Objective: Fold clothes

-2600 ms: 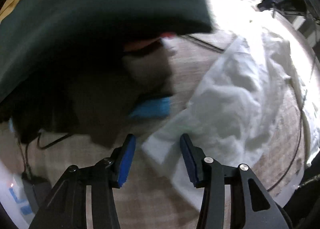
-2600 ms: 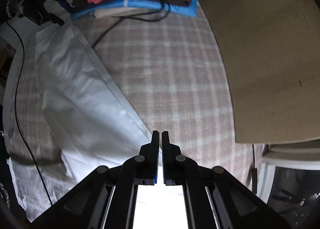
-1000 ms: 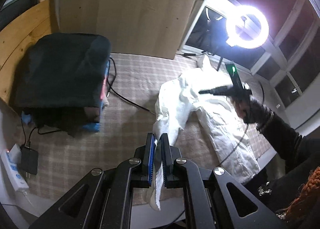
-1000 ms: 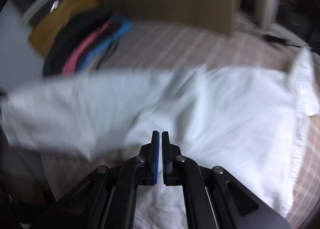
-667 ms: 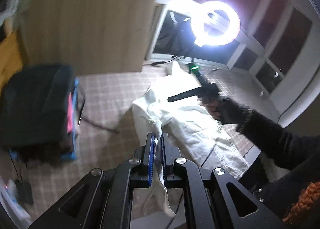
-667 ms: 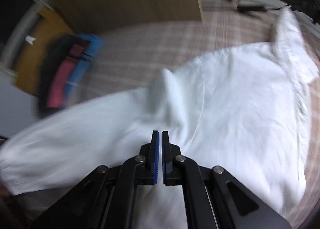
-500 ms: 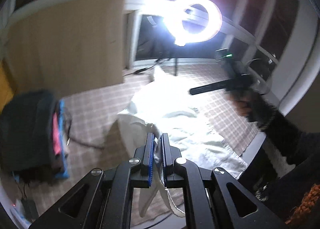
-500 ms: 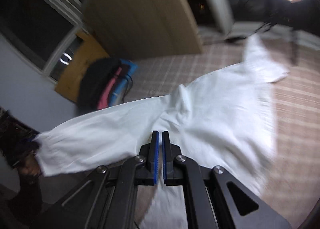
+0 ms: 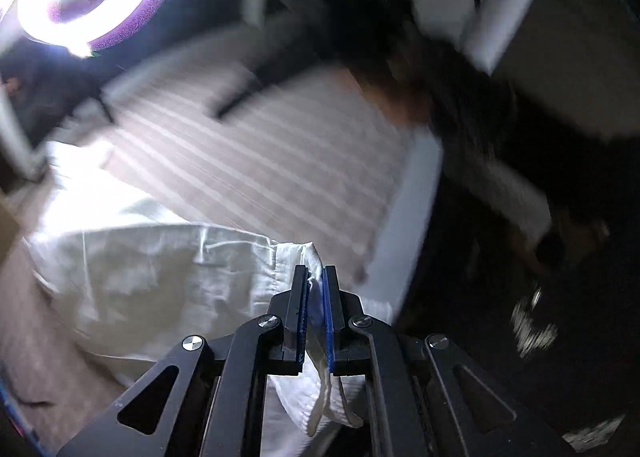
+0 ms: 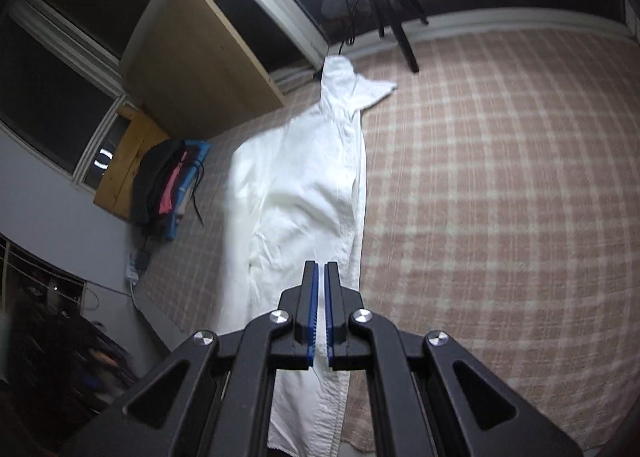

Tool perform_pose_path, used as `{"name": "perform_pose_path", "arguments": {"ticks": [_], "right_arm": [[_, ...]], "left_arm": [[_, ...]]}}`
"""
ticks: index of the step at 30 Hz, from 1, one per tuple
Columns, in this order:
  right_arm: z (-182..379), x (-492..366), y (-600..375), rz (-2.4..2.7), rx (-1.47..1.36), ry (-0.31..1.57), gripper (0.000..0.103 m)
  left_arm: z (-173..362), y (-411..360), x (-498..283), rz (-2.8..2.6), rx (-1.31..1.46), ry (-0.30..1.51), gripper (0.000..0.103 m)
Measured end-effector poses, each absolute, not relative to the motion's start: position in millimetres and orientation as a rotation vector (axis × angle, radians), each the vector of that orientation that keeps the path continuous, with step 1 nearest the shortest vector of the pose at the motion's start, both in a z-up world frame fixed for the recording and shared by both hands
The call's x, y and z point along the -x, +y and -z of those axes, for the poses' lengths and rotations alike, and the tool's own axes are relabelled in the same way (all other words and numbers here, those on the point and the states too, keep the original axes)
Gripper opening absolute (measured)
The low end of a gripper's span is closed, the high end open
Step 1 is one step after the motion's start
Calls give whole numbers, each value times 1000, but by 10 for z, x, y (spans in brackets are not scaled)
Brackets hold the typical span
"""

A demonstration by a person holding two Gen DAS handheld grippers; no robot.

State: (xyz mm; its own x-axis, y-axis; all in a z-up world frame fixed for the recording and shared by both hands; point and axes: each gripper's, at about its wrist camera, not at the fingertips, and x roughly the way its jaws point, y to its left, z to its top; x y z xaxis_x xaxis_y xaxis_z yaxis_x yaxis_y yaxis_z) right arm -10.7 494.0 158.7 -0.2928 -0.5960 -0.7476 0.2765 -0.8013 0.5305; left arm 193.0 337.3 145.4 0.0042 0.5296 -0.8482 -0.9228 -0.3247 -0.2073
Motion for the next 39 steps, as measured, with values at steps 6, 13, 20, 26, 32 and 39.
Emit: {"name": "perform_pose_path", "arguments": {"ticks": [6, 13, 20, 26, 32, 39], "right_arm": [[-1430, 345, 4378, 2010, -1396, -214, 5], [-1201, 897, 3552, 1939, -1394, -24, 13], [-1179, 589, 3212, 1917, -1362, 19, 20], [-1046, 193, 2616, 1991, -1335, 296, 34], [-654, 72, 2192, 2056, -1393, 646, 41], [-659, 304, 2424, 2008, -1539, 469, 7]], "left_arm": [[-928, 3340, -1874, -1543, 1271, 486, 14], [-1227, 2442, -1758, -1717, 1361, 257, 23], [-1137, 1479, -765, -2038, 1406, 185, 33], [-740, 1323, 8, -2047, 1435, 80, 31], [-688, 1101, 136, -1989, 1367, -92, 31], [-593, 1312, 147, -1919, 1317, -44, 31]]}}
